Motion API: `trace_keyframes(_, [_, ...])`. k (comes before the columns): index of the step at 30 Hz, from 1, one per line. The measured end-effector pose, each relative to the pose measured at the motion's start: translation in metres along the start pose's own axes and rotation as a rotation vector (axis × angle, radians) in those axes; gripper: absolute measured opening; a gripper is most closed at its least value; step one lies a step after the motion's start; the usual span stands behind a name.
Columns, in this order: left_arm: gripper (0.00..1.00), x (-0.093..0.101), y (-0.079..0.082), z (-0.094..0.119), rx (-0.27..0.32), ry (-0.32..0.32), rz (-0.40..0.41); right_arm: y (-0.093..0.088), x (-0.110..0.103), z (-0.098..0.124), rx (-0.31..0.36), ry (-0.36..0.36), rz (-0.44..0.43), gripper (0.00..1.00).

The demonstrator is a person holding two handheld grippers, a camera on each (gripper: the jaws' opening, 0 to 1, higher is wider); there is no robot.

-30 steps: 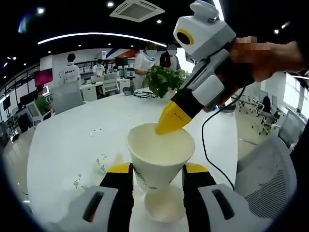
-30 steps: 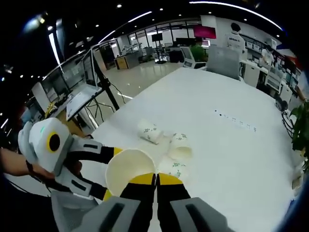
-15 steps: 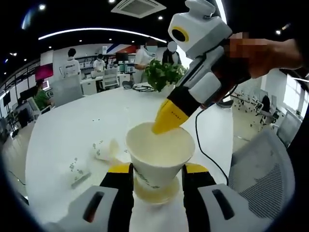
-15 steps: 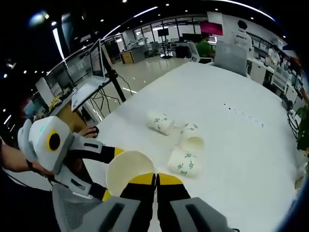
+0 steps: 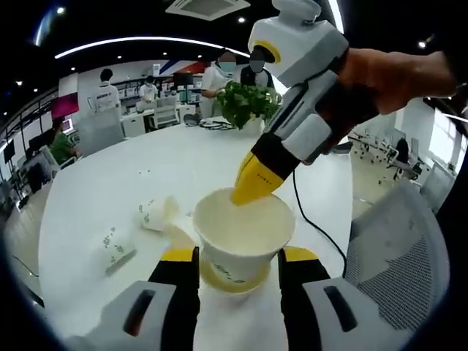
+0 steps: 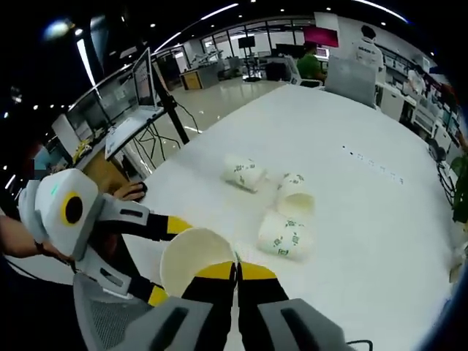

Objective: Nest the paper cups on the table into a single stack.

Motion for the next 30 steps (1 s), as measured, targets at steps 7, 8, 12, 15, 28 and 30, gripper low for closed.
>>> trace_keyframes(7, [0.5,0.0,-0.004,0.005,-0.02,0.005,-0.022,-0.002,0.001,-0.006,0.0,-0.007,-0.018,0.0])
trace_keyframes(8, [0.51,-0.001,-0.005,0.006,-0.019,0.008,-0.023,-0.003,0.006,-0.01,-0.003,-0.008,-0.017,0.0])
trace_keyframes(12, [0.5,-0.004,-0.007,0.013,-0.014,0.021,-0.013,-0.005,0.004,-0.012,-0.006,-0.009,-0.024,0.0])
trace_keyframes(15, [0.5,-0.006,-0.008,0.018,-0.006,0.03,0.003,-0.008,-0.003,-0.01,-0.014,-0.012,-0.023,0.0])
trace_keyframes(28, [0.48,-0.011,-0.022,0.032,-0.009,0.057,0.042,-0.015,0.004,-0.028,-0.039,-0.018,-0.013,0.0])
trace_keyframes(30, [0.48,-0.012,-0.023,0.033,-0.007,0.058,0.051,-0.015,0.009,-0.033,-0.043,-0.019,-0.007,0.0])
Point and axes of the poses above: the point that each gripper's makers call its tool centre point, and the gripper's own axes: z roughly backward along the fingers, x roughly to its right, y roughly out of its top, the point moved 8 cm from there along z, roughly backward along the fingers, and after that the axes turned 15 degrees about z, right-handed, at the moved point
